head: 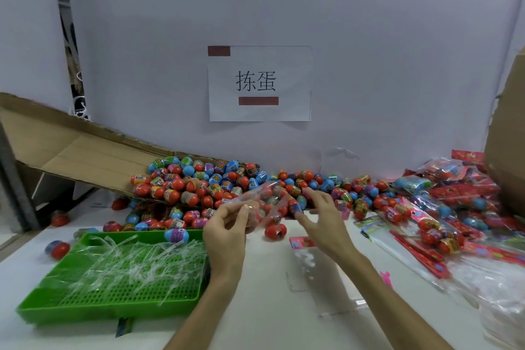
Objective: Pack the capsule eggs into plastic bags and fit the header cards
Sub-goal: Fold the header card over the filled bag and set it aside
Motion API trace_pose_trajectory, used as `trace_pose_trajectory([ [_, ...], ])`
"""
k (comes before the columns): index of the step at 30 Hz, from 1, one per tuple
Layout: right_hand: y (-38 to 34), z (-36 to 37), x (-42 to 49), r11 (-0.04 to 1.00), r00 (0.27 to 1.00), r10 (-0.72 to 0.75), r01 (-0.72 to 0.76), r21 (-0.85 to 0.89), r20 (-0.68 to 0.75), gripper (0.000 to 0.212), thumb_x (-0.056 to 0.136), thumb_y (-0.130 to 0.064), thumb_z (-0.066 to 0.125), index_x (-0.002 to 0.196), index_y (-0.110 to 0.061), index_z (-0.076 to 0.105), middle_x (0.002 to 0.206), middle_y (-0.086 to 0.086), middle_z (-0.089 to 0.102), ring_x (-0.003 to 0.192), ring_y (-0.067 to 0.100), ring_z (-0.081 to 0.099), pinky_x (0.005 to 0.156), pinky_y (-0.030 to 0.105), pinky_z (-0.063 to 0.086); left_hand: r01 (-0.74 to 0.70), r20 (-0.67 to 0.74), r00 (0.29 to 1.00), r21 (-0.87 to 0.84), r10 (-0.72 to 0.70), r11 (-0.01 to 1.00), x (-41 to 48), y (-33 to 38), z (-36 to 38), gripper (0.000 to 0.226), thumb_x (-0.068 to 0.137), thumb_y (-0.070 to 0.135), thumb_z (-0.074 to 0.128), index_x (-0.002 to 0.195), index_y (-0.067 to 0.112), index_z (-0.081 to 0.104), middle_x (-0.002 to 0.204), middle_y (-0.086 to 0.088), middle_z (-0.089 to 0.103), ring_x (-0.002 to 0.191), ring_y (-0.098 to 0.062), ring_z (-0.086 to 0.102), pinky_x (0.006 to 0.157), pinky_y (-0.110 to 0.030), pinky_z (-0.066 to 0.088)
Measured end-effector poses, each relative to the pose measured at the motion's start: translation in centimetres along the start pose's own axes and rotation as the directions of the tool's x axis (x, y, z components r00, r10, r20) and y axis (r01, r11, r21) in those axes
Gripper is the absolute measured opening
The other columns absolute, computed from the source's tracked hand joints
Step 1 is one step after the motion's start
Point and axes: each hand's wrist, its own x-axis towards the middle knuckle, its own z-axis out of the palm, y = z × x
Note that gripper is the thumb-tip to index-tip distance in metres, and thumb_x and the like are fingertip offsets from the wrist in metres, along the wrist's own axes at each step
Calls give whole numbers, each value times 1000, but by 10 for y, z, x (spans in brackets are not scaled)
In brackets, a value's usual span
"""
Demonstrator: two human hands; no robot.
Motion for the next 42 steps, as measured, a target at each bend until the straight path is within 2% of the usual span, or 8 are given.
trace_pose_trajectory([
  [4, -17, 18, 42, 951, 984, 89, -37, -308, 156, 85, 86, -71, 63, 157, -38, 29, 168, 0, 17, 134, 25, 52, 101, 48, 52, 10, -70, 997, -11, -11, 1000, 7, -2, -3, 10, 96, 12, 71, 92, 21, 74, 83, 0, 78, 81, -19, 76, 72, -28, 62],
  [7, -14, 38, 59, 892, 964, 130, -12, -452, 230, 86, 80, -82, 58, 151, -37, 40, 162, 4, 29, 129, 28, 54, 92, 43, 55, 40, -83, 996, -49, -44, 998, 9, -2, -4, 6, 94, 14, 74, 90, 18, 74, 82, -3, 78, 81, -26, 77, 75, -38, 62],
  [10, -6, 57, 64, 867, 954, 120, 34, -497, 275, 69, 82, -72, 64, 137, -33, 52, 144, 5, 43, 110, 25, 56, 77, 36, 52, 40, -97, 994, -21, -42, 999, 8, -2, -4, 7, 94, 19, 76, 88, 20, 73, 80, 1, 77, 77, -20, 76, 68, -29, 60],
  [21, 8, 72, 84, 845, 925, 62, 151, -513, 374, 47, 101, -54, 48, 143, -32, 51, 131, 9, 50, 107, 29, 56, 87, 40, 47, 99, -100, 989, -62, -105, 993, 9, -2, -3, 7, 95, 17, 74, 93, 14, 68, 77, 1, 77, 68, -18, 76, 57, -28, 61],
  [29, 8, 45, 67, 967, 922, -89, 171, -190, 377, 33, 98, -41, 63, 129, -27, 64, 113, -7, 57, 96, 16, 54, 82, 31, 48, 238, -39, 968, -183, -249, 954, 12, -2, -4, 18, 97, 22, 71, 99, 4, 67, 78, -7, 78, 73, -24, 78, 63, -30, 62],
  [34, -10, 15, 40, 965, 998, -60, 53, 257, 18, 9, 98, -34, 67, 104, -32, 71, 90, -8, 71, 85, 15, 67, 77, 31, 57, 344, 9, 933, -313, -360, 885, 14, -1, -3, 22, 96, 24, 71, 104, 5, 70, 87, -13, 79, 76, -23, 77, 74, -36, 62],
  [38, -29, 10, 11, 763, 995, 98, -65, 644, -16, 36, 83, -53, 71, 113, -33, 73, 90, 1, 73, 68, 10, 66, 60, 23, 53, 370, 47, 920, -430, -389, 823, 15, 4, -3, 18, 97, 24, 69, 103, 7, 72, 96, -17, 79, 82, -27, 78, 72, -35, 63],
  [42, -37, 5, -3, 125, 945, 185, -296, 947, 270, 51, 85, -50, 67, 114, -8, 69, 90, 12, 69, 66, 16, 59, 59, 22, 54, 406, 108, 901, -553, -421, 728, 17, 10, -4, 24, 100, 20, 65, 113, 0, 70, 103, -24, 77, 89, -31, 78, 72, -32, 65],
])
